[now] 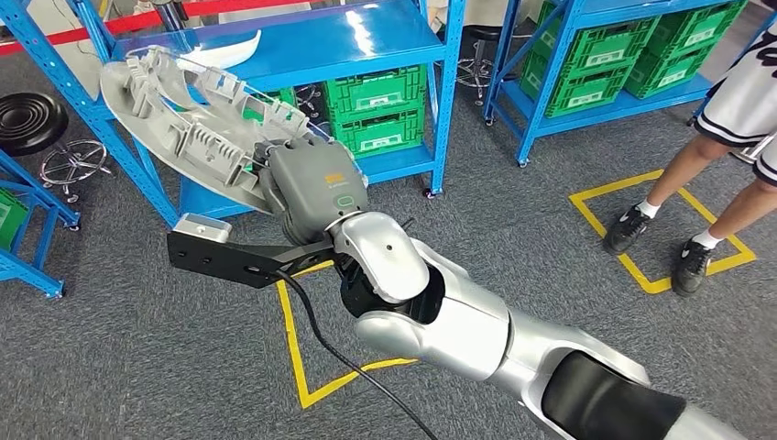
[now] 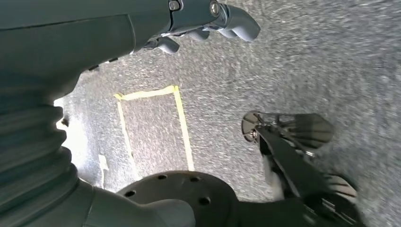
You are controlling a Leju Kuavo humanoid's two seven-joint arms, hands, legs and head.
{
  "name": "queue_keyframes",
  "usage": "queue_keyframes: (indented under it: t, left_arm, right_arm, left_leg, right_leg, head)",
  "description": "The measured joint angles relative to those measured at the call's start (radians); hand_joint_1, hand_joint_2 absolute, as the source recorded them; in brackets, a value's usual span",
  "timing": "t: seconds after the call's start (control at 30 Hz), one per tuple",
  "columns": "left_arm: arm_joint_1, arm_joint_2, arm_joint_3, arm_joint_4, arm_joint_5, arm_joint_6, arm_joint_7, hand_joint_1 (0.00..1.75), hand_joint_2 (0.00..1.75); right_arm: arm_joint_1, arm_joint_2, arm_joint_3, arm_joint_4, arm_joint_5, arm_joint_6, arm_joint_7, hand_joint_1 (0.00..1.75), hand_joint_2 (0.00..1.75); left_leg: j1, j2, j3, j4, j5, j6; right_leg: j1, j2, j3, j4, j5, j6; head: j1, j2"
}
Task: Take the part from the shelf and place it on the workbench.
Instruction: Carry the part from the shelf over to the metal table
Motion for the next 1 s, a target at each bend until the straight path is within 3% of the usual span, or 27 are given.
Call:
queue_keyframes:
  t: [0.07, 0.13, 0.2, 0.23, 0.33, 0.37, 0.4, 0.43, 0.5, 0.57, 0.63, 0.7, 0.73, 0.8, 0.87, 0.9, 0.93, 0.97, 1.0]
  left_arm:
    - [-0.002, 0.001, 0.0, -0.001, 0.001, 0.0, 0.0, 0.0, 1.75]
    - [-0.003, 0.001, 0.0, -0.001, 0.002, 0.0, 0.0, 0.0, 1.75]
    - [-0.001, 0.0, 0.0, 0.0, 0.001, 0.0, 0.001, 0.0, 1.75]
    - [0.001, 0.001, 0.0, 0.0, 0.001, 0.0, 0.001, 0.0, 1.75]
    - [0.001, 0.003, 0.0, -0.001, -0.003, 0.0, 0.002, 0.0, 1.75]
    - [0.001, 0.004, 0.0, -0.001, -0.005, 0.0, 0.003, 0.0, 1.75]
    - [0.001, 0.004, 0.0, -0.001, -0.007, 0.0, 0.003, 0.0, 1.75]
    - [0.001, 0.005, 0.0, -0.002, -0.008, 0.0, 0.004, 0.0, 1.75]
    - [0.0, 0.005, -0.001, -0.002, -0.009, 0.0, 0.006, 0.0, 1.75]
    - [0.0, 0.005, -0.002, -0.002, -0.01, 0.0, 0.006, 0.0, 1.75]
    - [0.0, 0.005, -0.005, -0.002, -0.014, -0.005, 0.002, 0.0, 1.75]
    - [0.001, 0.007, -0.009, -0.002, -0.019, -0.018, -0.01, 0.0, 1.75]
    - [0.001, 0.008, -0.011, -0.002, -0.021, -0.024, -0.015, 0.0, 1.75]
    - [0.002, 0.008, -0.015, -0.001, -0.026, -0.029, -0.021, 0.0, 1.75]
    - [0.002, 0.008, -0.019, 0.0, -0.027, -0.03, -0.024, 0.0, 1.75]
    - [0.002, 0.008, -0.02, 0.0, -0.028, -0.03, -0.025, 0.0, 1.75]
    - [0.003, 0.008, -0.02, 0.0, -0.028, -0.03, -0.026, 0.0, 1.75]
    - [0.003, 0.008, -0.021, 0.0, -0.028, -0.029, -0.026, 0.0, 1.75]
    - [0.003, 0.009, -0.022, 0.0, -0.028, -0.029, -0.027, 0.0, 1.75]
  right_arm:
    - [0.0, 0.003, -0.002, -0.002, 0.006, 0.0, 0.0, 1.75, 1.75]
    - [0.0, 0.005, -0.004, -0.003, 0.012, 0.0, 0.0, 1.75, 1.75]
    - [0.001, 0.005, -0.005, -0.003, 0.016, 0.0, 0.0, 1.75, 1.75]
    - [0.002, 0.005, -0.007, -0.003, 0.017, 0.001, 0.0, 1.75, 1.75]
    - [0.004, 0.002, -0.014, -0.003, 0.017, 0.001, 0.0, 1.75, 1.75]
    - [0.005, 0.0, -0.015, -0.003, 0.017, 0.001, 0.0, 1.75, 1.75]
    - [0.008, -0.002, -0.015, -0.003, 0.018, 0.001, 0.0, 1.75, 1.75]
    - [0.011, -0.004, -0.015, -0.003, 0.018, 0.001, 0.0, 1.75, 1.75]
    - [0.016, -0.006, -0.015, -0.003, 0.019, 0.0, 0.0, 1.75, 1.75]
    - [0.018, -0.006, -0.016, -0.004, 0.022, 0.0, 0.0, 1.75, 1.75]
    - [0.018, -0.006, -0.017, -0.006, 0.031, 0.0, 0.0, 1.75, 1.75]
    - [0.018, -0.007, -0.017, -0.007, 0.048, 0.003, 0.0, 1.75, 1.75]
    - [0.018, -0.007, -0.017, -0.007, 0.057, 0.005, 0.0, 1.75, 1.75]
    - [0.018, -0.007, -0.017, -0.008, 0.07, 0.011, 0.0, 1.75, 1.75]
    - [0.019, -0.007, -0.017, -0.008, 0.078, 0.018, 0.0, 1.75, 1.75]
    - [0.02, -0.007, -0.017, -0.008, 0.081, 0.02, 0.0, 1.75, 1.75]
    - [0.021, -0.008, -0.017, -0.008, 0.083, 0.022, 0.0, 1.75, 1.75]
    - [0.021, -0.008, -0.017, -0.008, 0.084, 0.023, 0.0, 1.75, 1.75]
    - [0.021, -0.008, -0.017, -0.008, 0.086, 0.025, 0.0, 1.75, 1.75]
  left_leg:
    - [-0.005, -0.003, 0.104, -0.144, -0.023, 0.01]
    - [-0.013, -0.005, 0.141, -0.213, -0.043, 0.02]
    - [-0.012, -0.003, 0.124, -0.219, -0.024, 0.036]
    - [-0.01, 0.0, 0.113, -0.22, -0.013, 0.045]
    - [-0.007, 0.004, 0.068, -0.215, 0.023, 0.059]
    - [-0.007, 0.004, 0.05, -0.211, 0.034, 0.059]
    - [-0.007, 0.004, 0.032, -0.207, 0.045, 0.058]
    - [-0.007, 0.005, 0.013, -0.202, 0.056, 0.056]
    - [-0.005, 0.006, -0.025, -0.19, 0.077, 0.05]
    - [-0.006, 0.006, -0.051, -0.179, 0.095, 0.04]
    - [-0.006, 0.006, -0.06, -0.18, 0.111, 0.028]
    - [-0.004, 0.005, -0.063, -0.184, 0.12, 0.015]
    - [-0.002, 0.003, -0.069, -0.175, 0.107, 0.009]
    - [0.0, 0.002, -0.094, -0.102, 0.032, 0.001]
    - [0.001, 0.002, -0.126, 0.021, -0.043, -0.005]
    - [0.001, 0.002, -0.133, 0.066, -0.053, -0.006]
    - [0.001, 0.003, -0.125, 0.082, -0.045, -0.005]
    - [0.0, 0.005, -0.098, 0.06, -0.024, -0.003]
    - [-0.002, 0.014, -0.053, 0.003, -0.003, 0.002]
  right_leg:
    - [0.002, -0.001, -0.021, 0.005, 0.019, 0.009]
    - [0.0, -0.004, -0.03, 0.004, 0.04, 0.018]
    - [-0.002, -0.003, -0.042, 0.005, 0.045, 0.029]
    - [-0.003, 0.0, -0.051, 0.022, 0.023, 0.035]
    - [-0.009, 0.006, -0.096, 0.18, -0.118, 0.048]
    - [-0.011, 0.006, -0.107, 0.243, -0.147, 0.05]
    - [-0.011, 0.006, -0.108, 0.287, -0.152, 0.051]
    - [-0.012, 0.006, -0.094, 0.301, -0.135, 0.051]
    - [-0.012, 0.006, -0.015, 0.226, -0.085, 0.05]
    - [-0.009, 0.007, 0.088, 0.086, -0.098, 0.044]
    - [-0.004, 0.009, 0.128, 0.009, -0.127, 0.031]
    - [-0.004, 0.007, 0.12, 0.001, -0.116, 0.015]
    - [-0.005, 0.004, 0.115, 0.001, -0.108, 0.006]
    - [-0.007, -0.004, 0.102, -0.001, -0.091, -0.006]
    - [-0.005, -0.013, 0.085, 0.0, -0.077, -0.012]
    - [-0.003, -0.019, 0.076, 0.0, -0.07, -0.013]
    - [-0.001, -0.026, 0.068, 0.001, -0.065, -0.013]
    - [0.001, -0.034, 0.061, 0.001, -0.06, -0.012]
    - [0.002, -0.042, 0.057, 0.002, -0.056, -0.01]
  head:
    - [0.001, 0.0]
    - [0.001, 0.0]
    - [0.001, 0.0]
    - [0.002, 0.0]
    - [0.005, 0.0]
    - [0.005, 0.0]
    - [0.005, 0.0]
    - [0.005, 0.0]
    - [0.005, 0.0]
    - [0.005, 0.0]
    - [0.008, 0.0]
    - [0.01, 0.0]
    - [0.009, 0.0]
    - [0.006, 0.0]
    - [0.005, 0.0]
    - [0.005, 0.0]
    - [0.005, 0.0]
    - [0.005, 0.0]
    - [0.005, 0.0]
